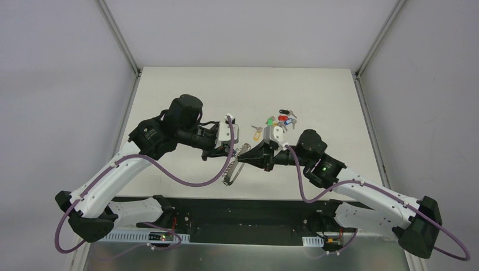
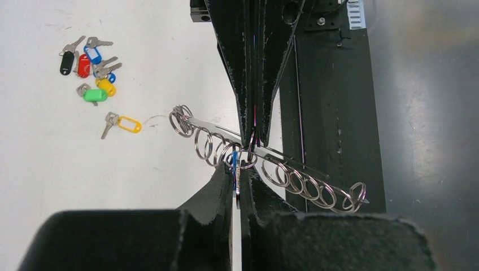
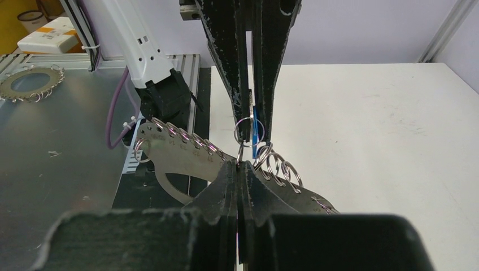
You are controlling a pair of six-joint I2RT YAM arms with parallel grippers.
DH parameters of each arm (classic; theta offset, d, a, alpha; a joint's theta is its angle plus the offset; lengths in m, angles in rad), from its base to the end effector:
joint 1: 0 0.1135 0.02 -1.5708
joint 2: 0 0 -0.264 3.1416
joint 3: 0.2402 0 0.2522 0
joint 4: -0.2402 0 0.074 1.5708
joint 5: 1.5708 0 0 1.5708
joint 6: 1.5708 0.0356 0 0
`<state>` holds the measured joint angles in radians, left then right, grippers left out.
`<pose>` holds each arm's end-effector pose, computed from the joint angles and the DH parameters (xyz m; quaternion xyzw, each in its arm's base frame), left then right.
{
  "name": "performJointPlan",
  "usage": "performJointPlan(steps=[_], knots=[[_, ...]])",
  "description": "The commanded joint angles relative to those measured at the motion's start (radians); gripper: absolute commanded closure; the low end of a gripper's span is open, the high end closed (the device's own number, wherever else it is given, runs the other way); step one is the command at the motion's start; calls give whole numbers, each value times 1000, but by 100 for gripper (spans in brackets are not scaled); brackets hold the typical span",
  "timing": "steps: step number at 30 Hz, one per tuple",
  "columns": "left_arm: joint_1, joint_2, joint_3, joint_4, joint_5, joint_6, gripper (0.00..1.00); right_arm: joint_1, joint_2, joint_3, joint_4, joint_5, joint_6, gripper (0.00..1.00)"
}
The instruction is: Remove the keys from the keyring
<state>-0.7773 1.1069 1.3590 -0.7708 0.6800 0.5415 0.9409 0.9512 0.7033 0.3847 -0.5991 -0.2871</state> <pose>0.1357 -0.1649 0.4184 0.6318 0.5418 -0.3421 0.4362 0.1142 0.1907 0.3406 -0.5435 0.3850 0.4149 0.6198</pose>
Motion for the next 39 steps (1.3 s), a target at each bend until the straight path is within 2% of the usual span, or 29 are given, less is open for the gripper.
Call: performJointPlan(steps=[1, 11, 20, 23, 28, 32, 39], knots=[[10, 7, 12, 30, 75, 1, 100, 2, -27, 33, 5, -74, -48, 100], [11, 52, 37, 45, -2, 29, 100, 2, 14, 83, -26, -86, -52, 100], [11, -11, -22, 139, -60, 150, 100, -4, 67, 117, -28, -92, -21, 100], [11, -29, -48, 173, -29, 148, 100, -4, 81, 123, -27, -93, -24, 100], [11, -32, -78, 215, 48, 100, 100, -5, 96, 128, -11, -93, -29, 100], [12, -56, -119, 274, 56, 41, 100, -6, 90, 105, 39, -90, -30, 100], [79, -97, -208, 445, 106, -176, 100, -5, 43, 1, 230, -25, -10, 100]])
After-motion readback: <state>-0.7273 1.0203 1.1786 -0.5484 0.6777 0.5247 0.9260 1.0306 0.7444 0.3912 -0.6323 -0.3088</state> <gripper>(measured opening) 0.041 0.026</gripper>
